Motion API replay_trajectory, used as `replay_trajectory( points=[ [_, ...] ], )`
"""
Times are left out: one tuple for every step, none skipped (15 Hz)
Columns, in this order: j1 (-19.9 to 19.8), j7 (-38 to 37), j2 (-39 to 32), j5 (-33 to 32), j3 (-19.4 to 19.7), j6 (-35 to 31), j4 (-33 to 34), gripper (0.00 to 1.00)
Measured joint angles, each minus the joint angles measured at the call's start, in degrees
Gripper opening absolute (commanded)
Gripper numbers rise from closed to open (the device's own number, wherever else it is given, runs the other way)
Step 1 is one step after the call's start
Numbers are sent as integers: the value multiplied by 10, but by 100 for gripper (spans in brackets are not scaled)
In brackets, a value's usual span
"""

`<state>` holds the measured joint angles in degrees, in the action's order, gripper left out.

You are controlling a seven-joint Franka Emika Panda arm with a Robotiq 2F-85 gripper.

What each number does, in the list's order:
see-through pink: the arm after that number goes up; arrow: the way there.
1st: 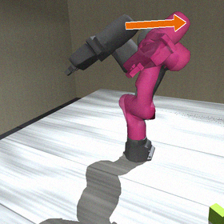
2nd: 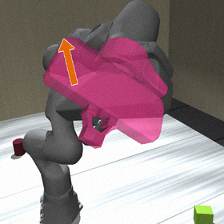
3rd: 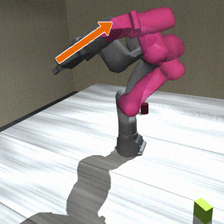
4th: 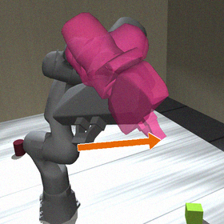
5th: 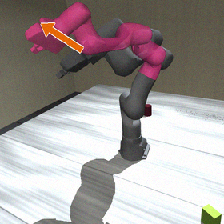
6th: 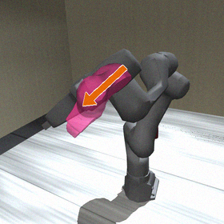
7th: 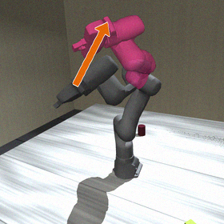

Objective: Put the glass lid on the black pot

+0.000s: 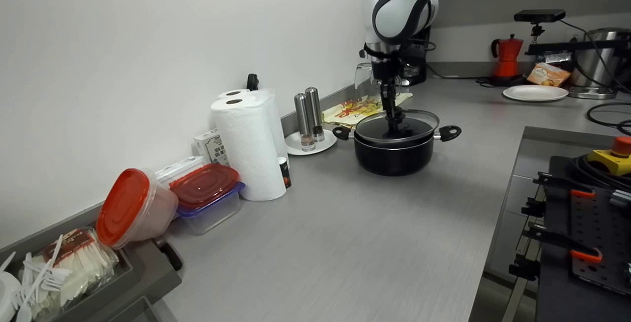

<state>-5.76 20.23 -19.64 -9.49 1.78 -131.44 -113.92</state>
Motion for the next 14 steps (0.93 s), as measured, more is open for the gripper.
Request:
replay_trajectory(
  points=[
    [0, 0, 0, 0, 0, 0, 0, 26],
    [0, -1, 0, 0, 0, 0, -1, 26],
    [0, -1, -1, 0, 0, 0, -1, 26],
    [-1, -1, -1, 0, 0, 0, -1, 26],
    [-1, -1, -1, 0, 0, 0, -1, 26],
    [-1, -1, -2, 0, 0, 0, -1, 26],
    [-1, -3, -2, 0, 0, 0, -1, 26],
    [-1, -6, -3, 0, 0, -1, -1, 26],
    [-1, -10, -3, 0, 0, -2, -1, 26],
    [-1, -13, -3, 0, 1, -3, -1, 26],
    [-1, -16, -3, 0, 1, -4, -1, 26],
    [-1, -20, -4, 0, 1, -5, -1, 26],
    [-1, -23, -4, 0, 1, -7, -1, 26],
    [-1, -25, -5, 0, 1, -8, -1, 26]
  ],
)
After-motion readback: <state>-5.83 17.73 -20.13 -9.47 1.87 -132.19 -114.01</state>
